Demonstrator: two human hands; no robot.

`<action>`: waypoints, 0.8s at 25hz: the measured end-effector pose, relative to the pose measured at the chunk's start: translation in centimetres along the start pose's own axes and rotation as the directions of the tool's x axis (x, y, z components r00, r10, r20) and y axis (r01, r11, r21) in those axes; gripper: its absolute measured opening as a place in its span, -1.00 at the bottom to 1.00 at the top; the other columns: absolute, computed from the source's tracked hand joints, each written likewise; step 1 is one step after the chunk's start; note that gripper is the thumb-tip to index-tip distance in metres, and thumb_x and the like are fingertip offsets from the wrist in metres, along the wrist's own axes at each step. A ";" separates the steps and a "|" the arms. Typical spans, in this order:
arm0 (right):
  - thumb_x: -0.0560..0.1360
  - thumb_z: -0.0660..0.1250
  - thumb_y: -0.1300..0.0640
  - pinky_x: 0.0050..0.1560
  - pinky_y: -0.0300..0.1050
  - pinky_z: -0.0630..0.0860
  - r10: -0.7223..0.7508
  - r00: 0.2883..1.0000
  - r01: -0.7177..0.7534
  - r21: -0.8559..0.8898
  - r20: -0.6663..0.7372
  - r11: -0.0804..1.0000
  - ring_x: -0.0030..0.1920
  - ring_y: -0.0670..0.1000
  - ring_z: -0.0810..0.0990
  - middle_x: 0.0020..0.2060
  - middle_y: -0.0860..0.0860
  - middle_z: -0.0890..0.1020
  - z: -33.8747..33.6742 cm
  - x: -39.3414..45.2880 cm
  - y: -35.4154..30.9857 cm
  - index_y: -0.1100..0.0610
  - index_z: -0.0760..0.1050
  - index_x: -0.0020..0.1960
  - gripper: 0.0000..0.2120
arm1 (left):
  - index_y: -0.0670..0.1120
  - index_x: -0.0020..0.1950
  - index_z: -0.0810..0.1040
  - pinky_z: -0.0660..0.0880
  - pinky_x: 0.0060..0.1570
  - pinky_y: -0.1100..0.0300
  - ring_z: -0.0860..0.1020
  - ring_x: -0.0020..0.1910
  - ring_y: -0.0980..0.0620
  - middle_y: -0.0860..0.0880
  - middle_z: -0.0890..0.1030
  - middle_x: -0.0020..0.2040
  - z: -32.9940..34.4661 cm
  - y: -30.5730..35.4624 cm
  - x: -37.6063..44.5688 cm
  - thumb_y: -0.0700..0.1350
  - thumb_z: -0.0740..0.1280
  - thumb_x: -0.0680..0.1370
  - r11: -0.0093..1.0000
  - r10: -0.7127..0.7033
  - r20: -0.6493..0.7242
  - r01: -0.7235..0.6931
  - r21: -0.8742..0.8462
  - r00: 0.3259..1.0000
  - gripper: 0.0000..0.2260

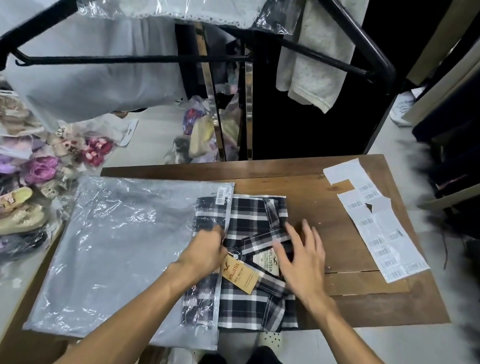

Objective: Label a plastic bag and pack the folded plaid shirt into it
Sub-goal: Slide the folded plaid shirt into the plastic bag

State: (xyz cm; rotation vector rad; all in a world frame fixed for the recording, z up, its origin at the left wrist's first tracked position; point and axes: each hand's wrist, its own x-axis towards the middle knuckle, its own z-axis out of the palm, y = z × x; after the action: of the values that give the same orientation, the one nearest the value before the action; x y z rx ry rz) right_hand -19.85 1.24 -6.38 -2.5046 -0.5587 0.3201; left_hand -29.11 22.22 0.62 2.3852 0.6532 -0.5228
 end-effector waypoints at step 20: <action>0.48 0.49 -0.16 0.34 0.09 0.49 0.397 0.888 -0.461 0.456 0.233 0.762 0.24 0.03 0.56 0.29 0.06 0.51 -1.2 -0.1 -4.1 0.12 0.31 0.52 -0.26 | -0.11 0.48 0.28 0.64 -0.40 0.04 0.67 -0.31 -0.10 -0.13 0.63 -0.17 -0.4 -1.0 -0.4 -0.27 0.20 0.67 0.988 0.153 -0.042 -0.154 -0.026 0.987 -0.62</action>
State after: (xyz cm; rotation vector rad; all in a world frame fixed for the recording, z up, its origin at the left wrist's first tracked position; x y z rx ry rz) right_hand -20.82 3.76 -3.12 -2.0738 0.0803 0.7027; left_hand -29.88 23.06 0.71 2.4002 0.4856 -0.3980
